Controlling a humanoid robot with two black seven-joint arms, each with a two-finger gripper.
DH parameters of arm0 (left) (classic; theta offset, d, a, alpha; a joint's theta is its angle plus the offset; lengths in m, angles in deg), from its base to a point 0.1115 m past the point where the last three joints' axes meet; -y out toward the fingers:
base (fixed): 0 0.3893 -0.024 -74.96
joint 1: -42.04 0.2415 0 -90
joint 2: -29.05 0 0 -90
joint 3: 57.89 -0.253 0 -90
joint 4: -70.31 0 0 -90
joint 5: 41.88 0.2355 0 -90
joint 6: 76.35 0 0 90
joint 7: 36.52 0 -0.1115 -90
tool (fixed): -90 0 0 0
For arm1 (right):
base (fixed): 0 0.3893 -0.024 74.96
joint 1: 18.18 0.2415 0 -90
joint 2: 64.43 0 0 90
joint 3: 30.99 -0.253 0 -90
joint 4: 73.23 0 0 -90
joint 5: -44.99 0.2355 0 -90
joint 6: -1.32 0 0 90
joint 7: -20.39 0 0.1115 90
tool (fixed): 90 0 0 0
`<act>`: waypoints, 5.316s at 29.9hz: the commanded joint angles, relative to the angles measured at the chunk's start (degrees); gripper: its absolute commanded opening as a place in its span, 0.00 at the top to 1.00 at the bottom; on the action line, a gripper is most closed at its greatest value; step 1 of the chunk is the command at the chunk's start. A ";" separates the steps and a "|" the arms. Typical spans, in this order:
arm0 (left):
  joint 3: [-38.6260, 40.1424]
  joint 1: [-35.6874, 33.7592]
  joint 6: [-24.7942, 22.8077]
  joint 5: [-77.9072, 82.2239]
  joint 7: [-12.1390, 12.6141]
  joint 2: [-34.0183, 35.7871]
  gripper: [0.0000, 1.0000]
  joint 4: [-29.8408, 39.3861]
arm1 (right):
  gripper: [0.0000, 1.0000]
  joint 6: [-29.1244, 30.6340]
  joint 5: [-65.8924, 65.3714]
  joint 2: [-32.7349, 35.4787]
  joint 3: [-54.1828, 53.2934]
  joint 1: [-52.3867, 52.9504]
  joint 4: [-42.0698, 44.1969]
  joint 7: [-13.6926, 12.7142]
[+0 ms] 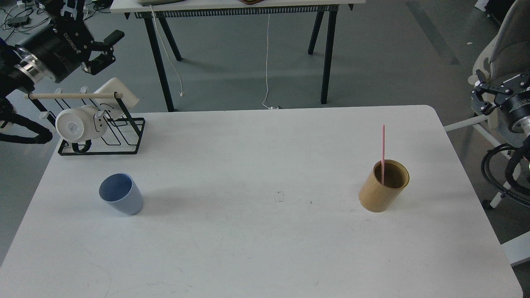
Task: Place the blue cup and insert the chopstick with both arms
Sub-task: 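Move the left gripper down toward the light blue cup, then grasp the light blue cup with the left gripper, then carry the blue cup toward the table center with the left gripper, then set the blue cup down, release, and raise the left gripper, then reach the right gripper to the red stick in the tan cylinder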
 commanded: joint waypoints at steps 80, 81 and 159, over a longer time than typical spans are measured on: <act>-23.41 -7.78 0.04 84.07 4.61 -10.33 0.99 18.17 | 0.01 0.00 -0.36 3.98 0.22 3.95 0.13 -0.85; -23.41 -8.49 0.04 86.00 4.61 -12.78 0.99 18.17 | 0.01 0.00 -0.44 3.98 0.30 4.03 0.13 -0.85; 17.11 4.34 0.04 -33.23 5.49 -21.86 0.00 -26.38 | 0.05 -24.66 -80.92 24.20 19.46 2.63 -43.99 -0.06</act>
